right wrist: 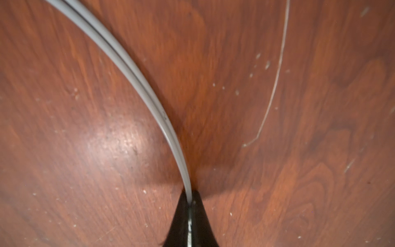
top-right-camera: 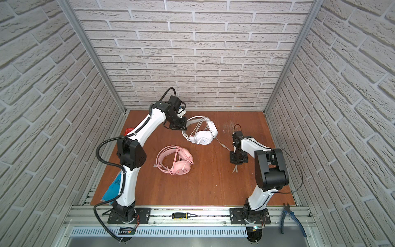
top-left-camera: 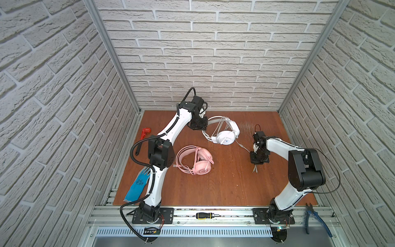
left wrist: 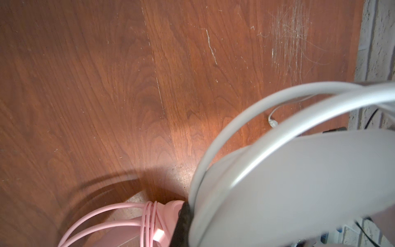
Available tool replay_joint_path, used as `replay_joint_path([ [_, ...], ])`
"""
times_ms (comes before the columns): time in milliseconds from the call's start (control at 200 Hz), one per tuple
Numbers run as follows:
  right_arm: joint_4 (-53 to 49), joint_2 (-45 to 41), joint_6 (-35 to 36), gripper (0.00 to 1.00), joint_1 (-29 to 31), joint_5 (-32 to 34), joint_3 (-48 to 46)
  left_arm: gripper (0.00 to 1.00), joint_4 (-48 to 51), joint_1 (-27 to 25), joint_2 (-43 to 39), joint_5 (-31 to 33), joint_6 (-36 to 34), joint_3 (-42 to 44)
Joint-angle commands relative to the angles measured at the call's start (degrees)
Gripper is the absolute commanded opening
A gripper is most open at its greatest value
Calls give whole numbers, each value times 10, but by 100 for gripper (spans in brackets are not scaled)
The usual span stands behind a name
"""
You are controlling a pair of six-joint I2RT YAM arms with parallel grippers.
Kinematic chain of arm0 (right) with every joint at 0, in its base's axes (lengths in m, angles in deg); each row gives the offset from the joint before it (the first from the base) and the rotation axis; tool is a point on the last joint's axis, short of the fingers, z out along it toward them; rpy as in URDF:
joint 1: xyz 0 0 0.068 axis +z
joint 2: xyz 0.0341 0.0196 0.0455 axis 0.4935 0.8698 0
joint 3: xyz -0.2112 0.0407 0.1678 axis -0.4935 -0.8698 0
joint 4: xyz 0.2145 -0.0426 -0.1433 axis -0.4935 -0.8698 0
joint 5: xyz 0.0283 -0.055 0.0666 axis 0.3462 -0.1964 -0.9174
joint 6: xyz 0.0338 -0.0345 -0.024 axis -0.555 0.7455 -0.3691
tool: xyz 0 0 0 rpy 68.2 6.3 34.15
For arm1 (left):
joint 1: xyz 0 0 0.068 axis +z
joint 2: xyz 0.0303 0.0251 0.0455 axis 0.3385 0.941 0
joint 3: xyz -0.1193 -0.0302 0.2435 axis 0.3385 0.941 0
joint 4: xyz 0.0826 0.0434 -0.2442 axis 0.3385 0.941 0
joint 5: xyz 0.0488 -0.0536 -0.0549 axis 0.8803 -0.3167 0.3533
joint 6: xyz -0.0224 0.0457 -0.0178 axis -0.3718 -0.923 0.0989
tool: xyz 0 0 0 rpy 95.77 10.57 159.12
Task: Wrap the headphones
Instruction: 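Lower the right gripper onto the grey cable ends and pinch them, then carry the pinched cable ends with the right gripper over the white headset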
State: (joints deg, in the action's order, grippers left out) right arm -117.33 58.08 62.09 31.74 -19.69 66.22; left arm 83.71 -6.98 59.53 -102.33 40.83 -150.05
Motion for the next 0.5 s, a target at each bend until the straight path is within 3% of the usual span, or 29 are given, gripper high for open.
replay_joint_path([
  [0, -13, -40, 33, 6, 6, -41, -7, 0, -58, 7, -38, -34, 45, 6],
  [495, -58, -170, 118, 6, 106, -114, 28, 0, -118, 12, -23, 8, 143, 6],
])
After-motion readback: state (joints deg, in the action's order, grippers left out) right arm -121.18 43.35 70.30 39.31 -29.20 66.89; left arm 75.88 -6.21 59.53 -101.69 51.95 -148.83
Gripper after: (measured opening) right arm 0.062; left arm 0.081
